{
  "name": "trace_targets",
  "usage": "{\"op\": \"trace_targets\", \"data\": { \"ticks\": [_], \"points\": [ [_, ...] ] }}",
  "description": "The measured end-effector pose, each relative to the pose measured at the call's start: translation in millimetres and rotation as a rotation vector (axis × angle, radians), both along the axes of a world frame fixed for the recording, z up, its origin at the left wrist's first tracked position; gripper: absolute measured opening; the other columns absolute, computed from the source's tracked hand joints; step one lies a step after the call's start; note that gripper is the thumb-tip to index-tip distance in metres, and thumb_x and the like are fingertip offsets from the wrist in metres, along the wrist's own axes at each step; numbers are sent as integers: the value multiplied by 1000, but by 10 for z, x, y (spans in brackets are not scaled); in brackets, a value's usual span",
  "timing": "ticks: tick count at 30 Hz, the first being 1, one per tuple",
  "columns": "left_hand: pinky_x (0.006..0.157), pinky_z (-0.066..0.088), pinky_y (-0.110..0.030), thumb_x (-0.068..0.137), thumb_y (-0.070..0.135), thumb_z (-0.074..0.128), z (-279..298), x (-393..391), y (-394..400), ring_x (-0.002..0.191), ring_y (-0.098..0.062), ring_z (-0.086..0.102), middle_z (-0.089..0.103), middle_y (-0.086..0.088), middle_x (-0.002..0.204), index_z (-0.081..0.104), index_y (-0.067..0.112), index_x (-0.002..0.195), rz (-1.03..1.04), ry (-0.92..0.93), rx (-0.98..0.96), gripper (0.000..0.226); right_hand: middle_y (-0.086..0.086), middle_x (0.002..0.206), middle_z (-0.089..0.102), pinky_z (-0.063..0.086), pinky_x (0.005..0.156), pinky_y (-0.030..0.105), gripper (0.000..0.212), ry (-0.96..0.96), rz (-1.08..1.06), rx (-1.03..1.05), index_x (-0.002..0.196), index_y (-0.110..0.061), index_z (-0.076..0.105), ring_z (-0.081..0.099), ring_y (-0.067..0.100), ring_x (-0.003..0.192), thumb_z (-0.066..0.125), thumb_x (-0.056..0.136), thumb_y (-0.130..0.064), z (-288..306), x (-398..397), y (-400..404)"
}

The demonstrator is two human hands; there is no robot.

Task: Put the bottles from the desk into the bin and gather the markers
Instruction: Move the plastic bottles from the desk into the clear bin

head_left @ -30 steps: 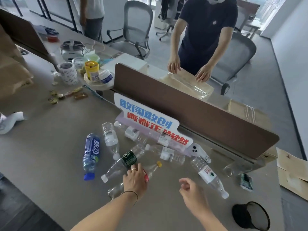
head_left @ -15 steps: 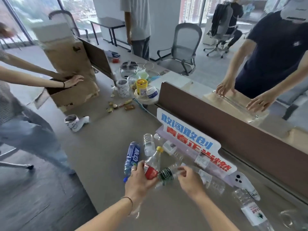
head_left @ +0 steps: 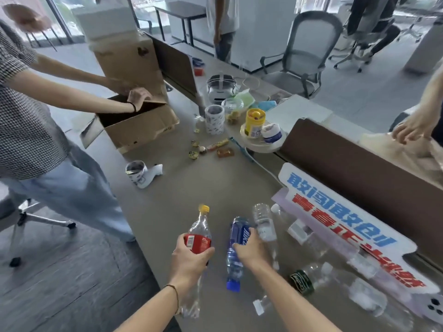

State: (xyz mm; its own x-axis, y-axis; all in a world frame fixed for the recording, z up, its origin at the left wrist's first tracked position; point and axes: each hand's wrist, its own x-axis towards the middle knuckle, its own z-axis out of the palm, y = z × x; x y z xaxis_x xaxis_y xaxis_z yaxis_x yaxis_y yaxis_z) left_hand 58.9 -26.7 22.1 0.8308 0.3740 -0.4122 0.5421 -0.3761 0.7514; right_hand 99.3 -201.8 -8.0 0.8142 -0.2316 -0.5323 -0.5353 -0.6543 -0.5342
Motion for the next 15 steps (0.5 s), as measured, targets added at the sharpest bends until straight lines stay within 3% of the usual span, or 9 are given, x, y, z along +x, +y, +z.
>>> {"op": "trace_targets", "data": {
  "ticks": [4,6,9,13,15],
  "points": [
    [67,64,-34,66,36,96,-206,148,221,77,-15,73,69,2,94,53,25,118,6,56,7,69,7,123,66,52,85,38,89,22,-49,-160,145,-24,30,66,32,108,69,77,-64,-247,154,183],
    [64,59,-30,65,35,96,-259,189,298,76,-15,72,70,0,93,56,23,117,14,71,16,67,8,123,66,54,85,37,99,35,-58,-219,150,-25,22,66,32,107,69,74,-67,-339,152,227],
    [59,48,-25,69,33,94,-270,215,339,75,-13,68,69,1,89,57,23,114,16,84,47,59,2,116,68,54,78,34,94,3,-80,-209,149,-31,20,68,28,98,67,73,-58,-407,127,246],
    [57,43,-24,76,28,88,-178,233,152,72,-10,65,69,3,84,58,22,112,-29,94,42,47,0,108,62,50,67,30,89,-74,-148,-43,138,-37,30,66,23,87,69,59,-50,-191,38,105],
    [57,43,-25,76,27,86,-102,236,-79,72,-10,65,70,4,83,59,21,112,-78,85,20,46,-2,100,62,56,62,32,83,-142,-231,-2,127,-40,39,68,19,77,68,50,-51,-56,-56,-102]
  ]
}}
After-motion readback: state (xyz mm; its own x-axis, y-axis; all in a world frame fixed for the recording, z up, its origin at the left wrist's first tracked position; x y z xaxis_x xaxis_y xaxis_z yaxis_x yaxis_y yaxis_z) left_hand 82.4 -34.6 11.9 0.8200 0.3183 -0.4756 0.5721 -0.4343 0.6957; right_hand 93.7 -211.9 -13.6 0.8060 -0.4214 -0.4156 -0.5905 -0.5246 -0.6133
